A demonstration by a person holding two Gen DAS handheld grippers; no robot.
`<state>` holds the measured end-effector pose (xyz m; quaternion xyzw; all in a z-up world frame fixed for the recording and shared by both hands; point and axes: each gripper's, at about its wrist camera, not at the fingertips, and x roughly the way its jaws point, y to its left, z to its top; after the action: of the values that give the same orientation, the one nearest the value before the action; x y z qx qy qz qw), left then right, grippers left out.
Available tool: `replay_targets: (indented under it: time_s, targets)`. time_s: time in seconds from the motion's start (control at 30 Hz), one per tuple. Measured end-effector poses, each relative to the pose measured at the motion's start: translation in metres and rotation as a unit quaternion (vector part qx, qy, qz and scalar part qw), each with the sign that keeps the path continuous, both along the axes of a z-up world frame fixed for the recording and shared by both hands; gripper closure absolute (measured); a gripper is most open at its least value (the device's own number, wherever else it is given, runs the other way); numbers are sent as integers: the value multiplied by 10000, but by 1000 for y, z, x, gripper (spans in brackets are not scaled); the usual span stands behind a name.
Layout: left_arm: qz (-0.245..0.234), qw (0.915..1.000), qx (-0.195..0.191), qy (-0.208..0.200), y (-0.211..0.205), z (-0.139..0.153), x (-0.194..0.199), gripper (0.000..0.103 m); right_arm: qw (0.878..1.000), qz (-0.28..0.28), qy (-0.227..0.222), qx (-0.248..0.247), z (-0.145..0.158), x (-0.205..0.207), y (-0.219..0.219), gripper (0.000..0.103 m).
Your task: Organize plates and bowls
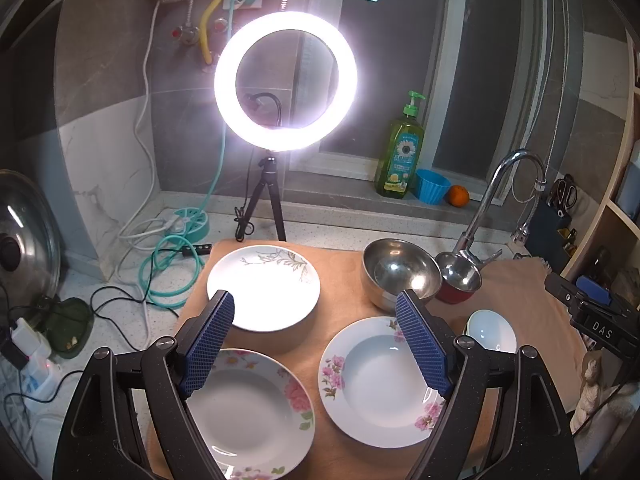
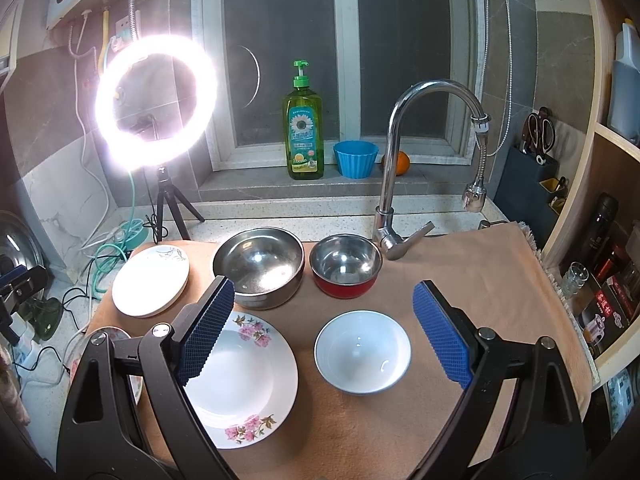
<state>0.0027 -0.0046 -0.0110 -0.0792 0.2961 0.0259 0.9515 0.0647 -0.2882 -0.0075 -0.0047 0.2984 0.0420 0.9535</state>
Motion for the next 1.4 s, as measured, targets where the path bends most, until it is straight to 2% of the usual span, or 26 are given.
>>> replay_targets:
  time_s: [1.03,1.4]
  targets:
    - [-75,9999,-54,142,1,-3,8,20,10000,13,34,-14,-2,2,2,9]
    - [-153,9991,-112,389,5,-17,16,21,9997,9,255,-16,-19,10,0,9]
